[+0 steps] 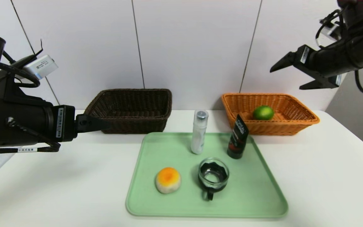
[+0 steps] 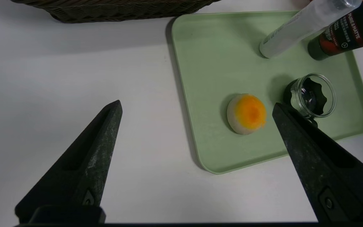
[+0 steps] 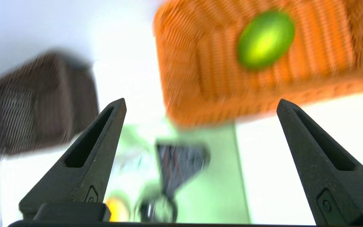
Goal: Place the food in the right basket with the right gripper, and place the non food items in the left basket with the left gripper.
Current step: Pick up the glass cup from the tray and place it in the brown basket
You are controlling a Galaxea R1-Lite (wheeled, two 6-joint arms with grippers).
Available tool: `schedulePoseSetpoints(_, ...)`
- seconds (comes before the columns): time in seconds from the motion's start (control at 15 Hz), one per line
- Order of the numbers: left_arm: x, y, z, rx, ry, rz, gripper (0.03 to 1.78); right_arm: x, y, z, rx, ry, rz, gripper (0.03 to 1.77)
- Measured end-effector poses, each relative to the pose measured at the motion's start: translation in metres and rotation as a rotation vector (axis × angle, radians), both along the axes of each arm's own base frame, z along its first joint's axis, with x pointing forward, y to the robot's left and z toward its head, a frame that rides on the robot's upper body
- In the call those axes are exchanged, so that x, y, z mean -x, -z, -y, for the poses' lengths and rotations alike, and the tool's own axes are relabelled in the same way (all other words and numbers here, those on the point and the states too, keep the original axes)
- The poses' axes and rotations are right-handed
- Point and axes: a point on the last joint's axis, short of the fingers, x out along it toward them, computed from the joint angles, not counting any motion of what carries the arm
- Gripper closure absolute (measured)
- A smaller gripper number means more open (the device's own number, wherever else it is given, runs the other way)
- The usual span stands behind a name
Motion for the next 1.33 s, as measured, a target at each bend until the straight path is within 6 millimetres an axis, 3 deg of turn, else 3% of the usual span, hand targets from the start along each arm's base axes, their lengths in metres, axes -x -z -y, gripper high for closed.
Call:
schedulePoseSetpoints(0.27,-0.006,0.001,0.004,-0.011,0.003,-0.023,0.12,0.043,-0.010,-0.010,-0.028,-0.108,-0.053,0.13)
schedulePoseSetpoints(0.53,-0.016,-0.014,0.021,-0.020,0.031,-0.048,0.12,0.084,-0.005,-0.019,0.101,-0.096,-0.199,0.11)
schedulePoseSetpoints(0.73,-0.025,-0.036,0.044,-0.028,0.099,-0.060,0.12,0.113,-0.004,-0.018,0.149,-0.108,-0.270,0.11)
schedulePoseSetpoints(0.93,-0.034,-0.047,0.079,-0.054,0.175,-0.157,0.12,0.130,-0.001,-0.014,0.161,-0.100,-0.372,0.11)
schedulePoseSetpoints(1.07,-0.037,-0.040,0.107,-0.088,0.211,-0.255,0.12,0.135,0.001,-0.013,0.161,-0.083,-0.413,0.11)
schedulePoseSetpoints(1.33,-0.042,-0.001,0.161,-0.265,0.217,-0.345,0.12,0.139,0.016,-0.010,0.274,-0.034,-0.513,0.10)
